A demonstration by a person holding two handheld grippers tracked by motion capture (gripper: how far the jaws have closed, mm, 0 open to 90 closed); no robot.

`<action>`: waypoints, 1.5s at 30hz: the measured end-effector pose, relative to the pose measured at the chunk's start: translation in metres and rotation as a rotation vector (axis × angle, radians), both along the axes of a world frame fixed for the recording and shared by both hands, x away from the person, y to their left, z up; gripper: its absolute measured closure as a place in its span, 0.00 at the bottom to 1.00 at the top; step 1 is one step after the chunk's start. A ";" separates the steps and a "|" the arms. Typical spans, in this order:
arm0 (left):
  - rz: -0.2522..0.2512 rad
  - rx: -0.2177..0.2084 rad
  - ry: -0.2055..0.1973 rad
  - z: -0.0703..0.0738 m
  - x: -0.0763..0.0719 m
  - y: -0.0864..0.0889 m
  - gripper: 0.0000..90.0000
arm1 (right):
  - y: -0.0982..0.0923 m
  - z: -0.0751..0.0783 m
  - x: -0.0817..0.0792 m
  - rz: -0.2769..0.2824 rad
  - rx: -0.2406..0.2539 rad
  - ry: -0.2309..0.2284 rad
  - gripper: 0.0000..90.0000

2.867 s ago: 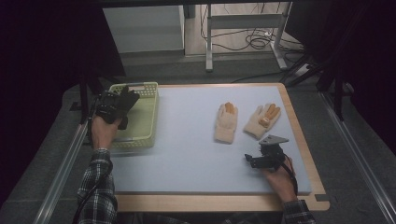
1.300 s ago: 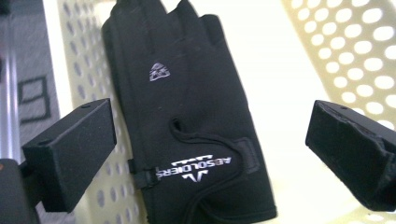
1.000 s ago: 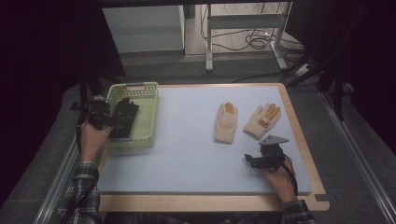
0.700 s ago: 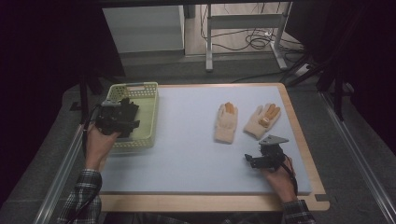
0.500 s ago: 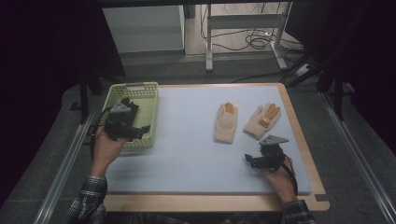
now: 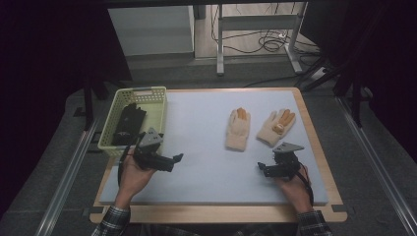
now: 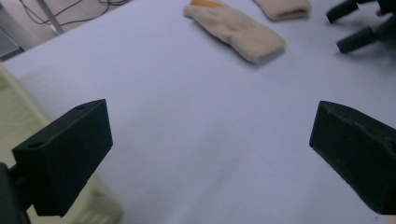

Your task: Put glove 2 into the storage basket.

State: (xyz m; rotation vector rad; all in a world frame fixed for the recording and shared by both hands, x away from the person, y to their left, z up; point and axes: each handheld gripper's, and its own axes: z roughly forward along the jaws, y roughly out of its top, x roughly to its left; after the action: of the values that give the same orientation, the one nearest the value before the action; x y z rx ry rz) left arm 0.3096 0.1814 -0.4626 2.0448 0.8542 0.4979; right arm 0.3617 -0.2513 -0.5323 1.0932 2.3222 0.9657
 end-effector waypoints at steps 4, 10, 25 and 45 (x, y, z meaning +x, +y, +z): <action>-0.012 0.029 0.034 -0.022 -0.006 -0.010 0.00 | 0.000 0.000 0.000 0.000 0.002 0.001 0.17; 0.018 0.033 0.095 -0.057 -0.009 -0.012 0.00 | 0.000 0.000 0.000 0.000 0.002 0.002 0.17; 0.061 0.078 0.206 -0.089 -0.002 -0.013 0.00 | -0.001 0.000 0.001 0.000 0.010 0.008 0.18; 0.062 0.076 0.205 -0.089 -0.002 -0.013 0.00 | 0.057 0.035 0.063 0.097 0.038 0.007 0.61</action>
State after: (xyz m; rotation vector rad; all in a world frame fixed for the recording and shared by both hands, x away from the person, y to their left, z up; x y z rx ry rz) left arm 0.3073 0.1686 -0.5516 2.1707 1.0364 0.3632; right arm 0.4243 -0.1940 -0.4969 1.0084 2.3911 1.0471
